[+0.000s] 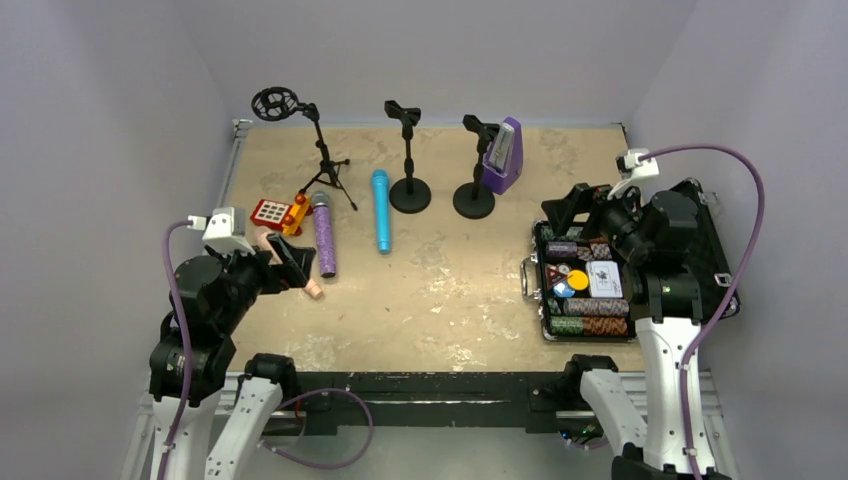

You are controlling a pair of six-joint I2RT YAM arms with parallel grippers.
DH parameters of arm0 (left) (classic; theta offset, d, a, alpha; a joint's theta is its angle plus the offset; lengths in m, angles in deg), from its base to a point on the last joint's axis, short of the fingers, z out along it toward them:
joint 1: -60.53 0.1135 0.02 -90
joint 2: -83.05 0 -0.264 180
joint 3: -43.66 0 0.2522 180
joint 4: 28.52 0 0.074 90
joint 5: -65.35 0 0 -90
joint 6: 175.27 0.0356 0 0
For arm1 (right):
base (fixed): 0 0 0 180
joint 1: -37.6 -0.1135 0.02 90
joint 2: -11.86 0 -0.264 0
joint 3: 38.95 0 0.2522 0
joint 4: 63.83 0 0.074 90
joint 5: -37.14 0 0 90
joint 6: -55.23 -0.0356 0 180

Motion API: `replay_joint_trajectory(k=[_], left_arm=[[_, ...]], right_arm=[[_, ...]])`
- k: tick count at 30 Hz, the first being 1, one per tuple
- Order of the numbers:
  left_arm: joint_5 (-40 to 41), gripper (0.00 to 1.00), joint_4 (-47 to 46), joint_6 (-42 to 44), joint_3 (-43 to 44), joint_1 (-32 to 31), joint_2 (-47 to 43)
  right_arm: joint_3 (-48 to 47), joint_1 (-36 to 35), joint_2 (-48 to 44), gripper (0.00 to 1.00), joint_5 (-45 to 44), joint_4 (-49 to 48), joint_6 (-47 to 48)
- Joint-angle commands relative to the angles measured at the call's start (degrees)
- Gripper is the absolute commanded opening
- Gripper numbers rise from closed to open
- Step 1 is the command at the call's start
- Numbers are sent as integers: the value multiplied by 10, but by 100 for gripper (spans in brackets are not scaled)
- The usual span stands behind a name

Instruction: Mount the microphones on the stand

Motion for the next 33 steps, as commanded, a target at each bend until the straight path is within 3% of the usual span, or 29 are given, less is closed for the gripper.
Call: replay_joint_trajectory(k=[1,4,6,12,17,21,25,27,30,33], left_arm=[[-60,100,-6,-16,9,5,2],[-84,100,-10,-22,1,5,-1],[-95,100,-10,-24,-2,5,-5],[-123,100,-18,-28,-5,5,-15],[-117,100,-31,-37,-15,5,-25],[-120,100,-36,-38,-24,5,-32],[-104,100,-44,-42,-39,5,-51],[-95,100,-48,-43,-49,5,-61],[-79,100,-45,-44,-60,5,-76],[-54,100,-33,-43,-68,5,-86]], right_arm=[[-8,1,13,99,66,-38,73],[-32,-1,48,99,249,-4,226],[-55,-9,73,99,313,31,299],[-106,-14,145,99,310,29,291],[-90,-18,194,99,299,-76,286],[-112,-22,246,99,281,-103,314],[-160,-18,322,99,415,-107,248],[-216,-25,381,99,464,-26,260],[-226,-66,412,95,392,7,326],[-149,-85,389,97,336,-106,316]])
